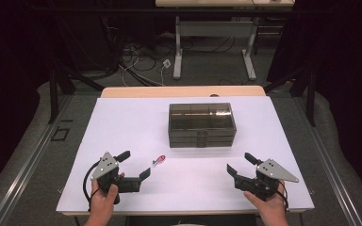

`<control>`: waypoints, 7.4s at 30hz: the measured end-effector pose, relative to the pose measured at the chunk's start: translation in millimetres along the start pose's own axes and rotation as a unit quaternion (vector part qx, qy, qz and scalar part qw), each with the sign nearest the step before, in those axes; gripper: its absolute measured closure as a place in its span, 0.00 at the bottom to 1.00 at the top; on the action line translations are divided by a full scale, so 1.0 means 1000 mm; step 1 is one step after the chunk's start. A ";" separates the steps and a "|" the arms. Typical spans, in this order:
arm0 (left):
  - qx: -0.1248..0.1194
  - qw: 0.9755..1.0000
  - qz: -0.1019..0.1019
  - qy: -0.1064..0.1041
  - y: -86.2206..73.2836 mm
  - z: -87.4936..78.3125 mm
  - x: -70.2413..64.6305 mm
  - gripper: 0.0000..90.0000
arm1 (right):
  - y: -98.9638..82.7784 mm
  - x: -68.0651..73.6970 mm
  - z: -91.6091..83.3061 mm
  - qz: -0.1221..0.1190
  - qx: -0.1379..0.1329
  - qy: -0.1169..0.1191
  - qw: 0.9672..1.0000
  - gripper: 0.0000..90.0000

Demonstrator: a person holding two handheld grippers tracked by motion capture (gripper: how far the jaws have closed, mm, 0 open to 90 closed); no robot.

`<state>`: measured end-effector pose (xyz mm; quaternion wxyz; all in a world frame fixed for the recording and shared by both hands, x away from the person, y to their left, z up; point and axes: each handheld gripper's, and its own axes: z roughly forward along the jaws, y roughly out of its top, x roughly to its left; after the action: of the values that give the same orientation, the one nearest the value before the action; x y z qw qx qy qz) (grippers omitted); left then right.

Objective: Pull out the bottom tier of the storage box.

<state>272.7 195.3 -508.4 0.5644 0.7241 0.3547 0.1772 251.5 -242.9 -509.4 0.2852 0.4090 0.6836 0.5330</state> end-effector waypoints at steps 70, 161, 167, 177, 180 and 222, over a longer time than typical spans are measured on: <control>-0.010 0.998 -0.055 0.014 -0.009 -0.018 0.007 0.01 | 0.014 0.034 0.127 0.290 0.118 0.022 0.949 0.46; -0.009 0.999 -0.053 0.006 -0.009 -0.016 0.008 0.01 | -0.021 0.019 0.177 0.472 0.178 -0.025 0.863 0.87; -0.011 0.998 -0.068 0.004 -0.011 -0.017 0.012 0.01 | -0.025 0.017 0.176 0.477 0.171 -0.019 0.862 0.92; -0.012 0.996 -0.087 0.014 -0.014 -0.015 0.021 0.01 | -0.026 0.019 0.176 0.467 0.164 -0.020 0.869 0.92; -0.012 0.996 -0.091 0.016 -0.014 -0.015 0.021 0.01 | -0.026 0.019 0.176 0.465 0.157 -0.016 0.871 0.92; -0.011 0.998 -0.062 0.012 -0.011 -0.015 0.013 0.01 | -0.029 0.023 0.167 0.462 0.160 -0.014 0.872 0.92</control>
<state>268.7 215.8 -516.0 0.5781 0.6920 0.4038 0.1541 369.8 -142.9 -581.4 -0.0532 0.7255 0.4885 0.4818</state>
